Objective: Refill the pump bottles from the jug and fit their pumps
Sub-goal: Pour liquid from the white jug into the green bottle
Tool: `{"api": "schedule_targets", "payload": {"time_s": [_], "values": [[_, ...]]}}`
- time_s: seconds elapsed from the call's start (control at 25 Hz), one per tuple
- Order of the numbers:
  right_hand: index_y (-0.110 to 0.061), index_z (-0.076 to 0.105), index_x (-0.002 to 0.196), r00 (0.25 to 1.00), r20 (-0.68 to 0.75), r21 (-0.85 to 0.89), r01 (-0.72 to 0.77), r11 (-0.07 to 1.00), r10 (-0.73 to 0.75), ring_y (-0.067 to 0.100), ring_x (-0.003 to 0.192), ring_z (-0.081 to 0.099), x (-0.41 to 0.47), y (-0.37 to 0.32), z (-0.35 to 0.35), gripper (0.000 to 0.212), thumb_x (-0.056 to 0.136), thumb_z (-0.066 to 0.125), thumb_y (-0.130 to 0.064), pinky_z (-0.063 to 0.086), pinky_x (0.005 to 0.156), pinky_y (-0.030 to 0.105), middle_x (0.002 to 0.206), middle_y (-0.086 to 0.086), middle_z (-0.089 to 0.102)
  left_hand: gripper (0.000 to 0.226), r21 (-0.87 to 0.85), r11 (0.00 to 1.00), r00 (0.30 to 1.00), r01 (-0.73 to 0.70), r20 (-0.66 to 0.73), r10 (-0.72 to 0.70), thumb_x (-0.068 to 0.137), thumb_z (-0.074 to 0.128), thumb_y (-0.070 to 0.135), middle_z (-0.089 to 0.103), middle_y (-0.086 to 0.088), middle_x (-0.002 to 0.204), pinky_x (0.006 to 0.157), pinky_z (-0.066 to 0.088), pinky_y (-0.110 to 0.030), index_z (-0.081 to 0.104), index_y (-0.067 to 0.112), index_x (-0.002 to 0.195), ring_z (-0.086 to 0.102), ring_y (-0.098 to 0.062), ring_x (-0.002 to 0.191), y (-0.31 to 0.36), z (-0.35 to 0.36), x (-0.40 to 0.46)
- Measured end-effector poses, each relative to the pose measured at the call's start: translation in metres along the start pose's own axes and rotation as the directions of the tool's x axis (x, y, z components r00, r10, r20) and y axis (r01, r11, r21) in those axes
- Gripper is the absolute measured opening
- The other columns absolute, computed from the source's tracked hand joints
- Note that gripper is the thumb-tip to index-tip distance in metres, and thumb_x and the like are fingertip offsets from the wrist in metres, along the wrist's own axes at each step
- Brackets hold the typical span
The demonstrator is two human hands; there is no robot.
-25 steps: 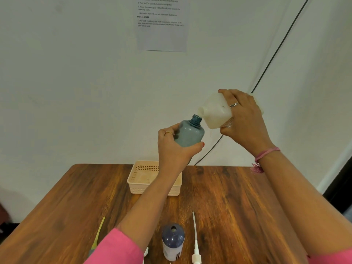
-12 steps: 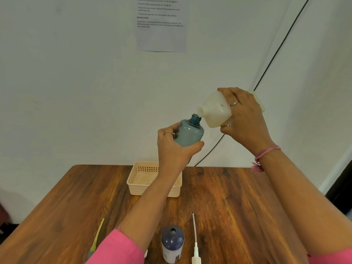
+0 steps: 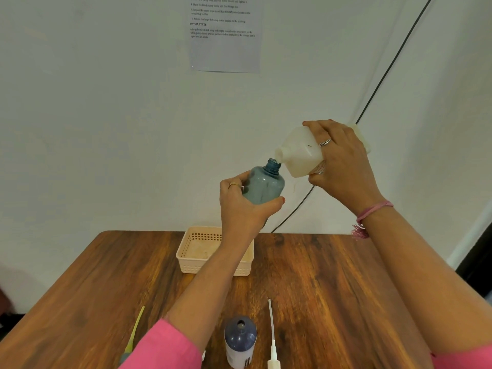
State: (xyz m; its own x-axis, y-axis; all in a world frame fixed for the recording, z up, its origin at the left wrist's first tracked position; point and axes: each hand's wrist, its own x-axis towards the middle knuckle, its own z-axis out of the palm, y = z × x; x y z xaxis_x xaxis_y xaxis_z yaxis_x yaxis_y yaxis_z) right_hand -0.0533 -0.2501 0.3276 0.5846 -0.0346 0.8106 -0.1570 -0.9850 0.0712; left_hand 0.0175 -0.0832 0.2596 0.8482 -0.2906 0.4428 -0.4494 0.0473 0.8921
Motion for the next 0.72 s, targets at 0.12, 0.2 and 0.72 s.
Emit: {"api": "schedule_targets", "payload": {"time_s": [0.12,0.2,0.72], "values": [[-0.008,0.047,0.135,1.0,0.004,-0.009,0.004,1.0,-0.004,0.035,0.117,0.049,0.0004,0.0012,0.0002,0.088,0.054,0.081,-0.004,0.04,0.097,0.046,0.127,0.015,0.054,0.069,-0.006,1.0,1.0,0.001,0.002,-0.001,0.06,0.089,0.021,0.042,0.005,0.114,0.062,0.041,0.003,0.043,0.031,0.111,0.047,0.005,0.092,-0.0001,0.0004,0.0004],[-0.008,0.047,0.135,1.0,0.006,-0.011,0.002,1.0,-0.002,0.035,0.117,0.049,0.0009,0.0018,0.0006,0.088,0.054,0.081,-0.005,0.041,0.097,0.046,0.127,0.014,0.054,0.07,-0.007,1.0,1.0,0.002,0.001,-0.002,0.06,0.089,0.022,0.042,0.005,0.114,0.063,0.041,0.003,0.043,0.031,0.111,0.047,0.005,0.092,-0.0001,0.0004,0.0006],[-0.008,0.048,0.133,1.0,-0.014,-0.023,0.018,1.0,-0.018,0.035,0.117,0.049,0.0038,-0.001,-0.0029,0.087,0.053,0.081,-0.003,0.04,0.097,0.044,0.126,0.015,0.055,0.068,-0.015,1.0,1.0,0.003,-0.006,-0.003,0.059,0.089,0.02,0.043,0.003,0.115,0.062,0.041,0.002,0.044,0.03,0.109,0.048,0.005,0.09,0.0022,-0.0013,0.0004]]}}
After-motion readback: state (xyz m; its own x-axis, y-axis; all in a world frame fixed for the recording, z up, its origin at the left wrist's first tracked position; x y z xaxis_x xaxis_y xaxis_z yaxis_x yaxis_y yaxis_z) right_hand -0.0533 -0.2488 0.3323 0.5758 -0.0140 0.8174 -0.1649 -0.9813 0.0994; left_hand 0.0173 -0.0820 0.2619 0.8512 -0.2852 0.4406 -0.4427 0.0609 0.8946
